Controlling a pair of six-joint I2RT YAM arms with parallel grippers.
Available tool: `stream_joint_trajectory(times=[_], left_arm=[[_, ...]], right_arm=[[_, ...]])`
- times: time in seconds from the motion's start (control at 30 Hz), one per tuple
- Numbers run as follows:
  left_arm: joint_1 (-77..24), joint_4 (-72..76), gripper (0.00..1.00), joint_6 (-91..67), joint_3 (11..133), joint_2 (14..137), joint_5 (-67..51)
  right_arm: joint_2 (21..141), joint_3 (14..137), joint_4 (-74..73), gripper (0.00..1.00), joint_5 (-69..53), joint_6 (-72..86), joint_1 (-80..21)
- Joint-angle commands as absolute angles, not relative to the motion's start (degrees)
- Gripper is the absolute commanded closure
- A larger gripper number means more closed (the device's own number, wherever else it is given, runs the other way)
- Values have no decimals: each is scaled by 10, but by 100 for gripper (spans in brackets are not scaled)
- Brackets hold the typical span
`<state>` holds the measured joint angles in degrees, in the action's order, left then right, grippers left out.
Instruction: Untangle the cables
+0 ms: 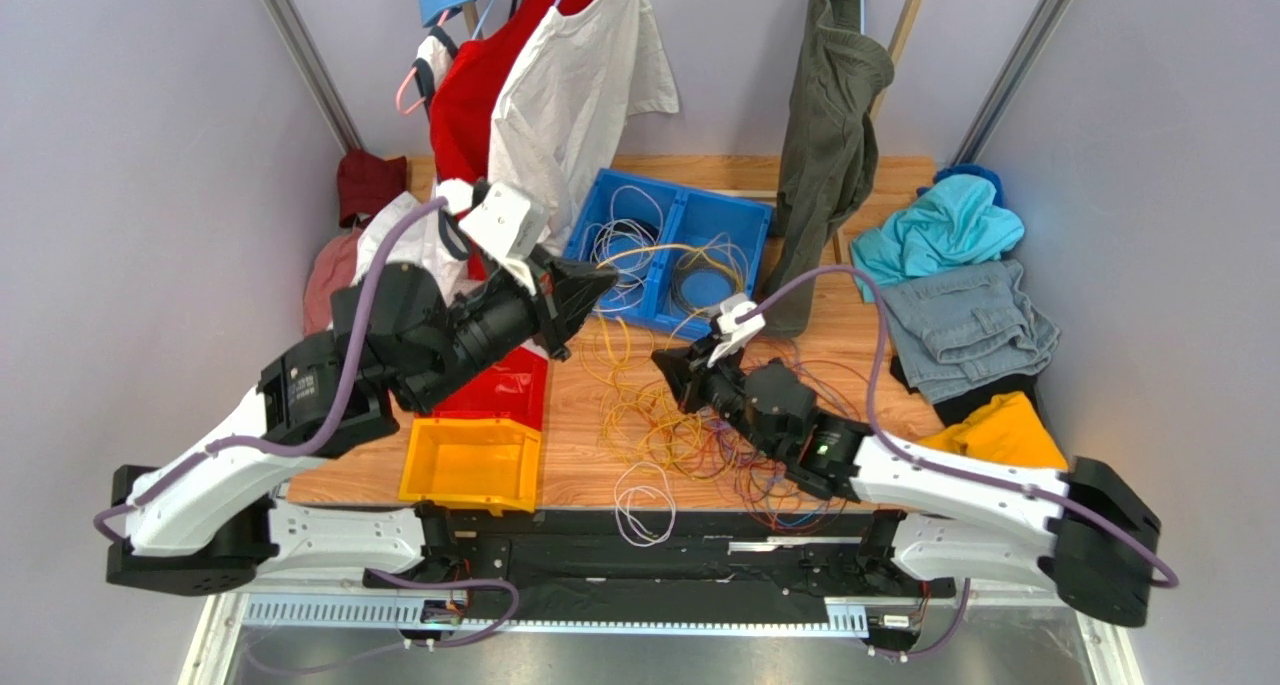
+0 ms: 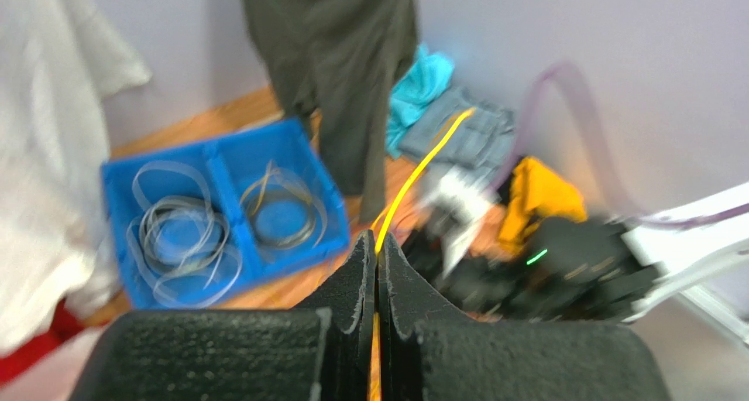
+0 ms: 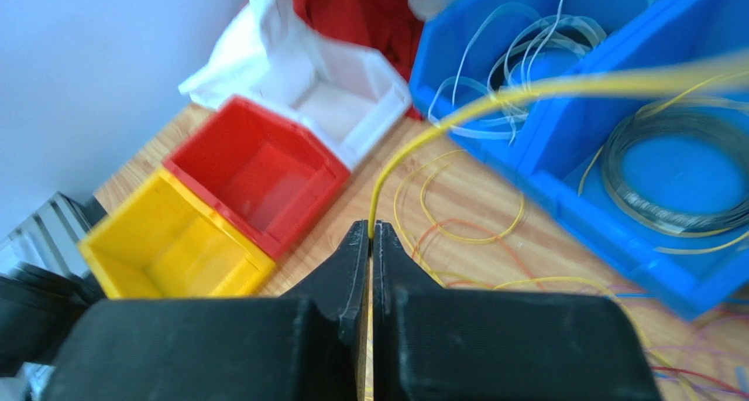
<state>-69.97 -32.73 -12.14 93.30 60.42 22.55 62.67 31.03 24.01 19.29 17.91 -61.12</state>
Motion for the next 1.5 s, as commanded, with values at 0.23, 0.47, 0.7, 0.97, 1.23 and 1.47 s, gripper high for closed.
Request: stream_joint_trajectory(times=[0.23,0.47,0.7,0.97,1.23,1.47], left_arm=[[-699,-257,89,-340,467,348,425],[-700,-300,25,-424,375,269,429],[-699,-357,2,-477,338,215,438],[-699,-293,11,-496,237,137,374],[-699,-223,17,-502,171,152,301],[-700,-186,19,-505,127,139,271]], right_arm=[[558,772,-239,100,272,61,-614],[702,996,-383,100,268,35,-613],[789,1154,-435,100,277,28,-613],[813,1181,-399,100,310,27,-606],[836,1176,-340,100,294,2,-607],[871,1201,-307,100,327,-66,-604]])
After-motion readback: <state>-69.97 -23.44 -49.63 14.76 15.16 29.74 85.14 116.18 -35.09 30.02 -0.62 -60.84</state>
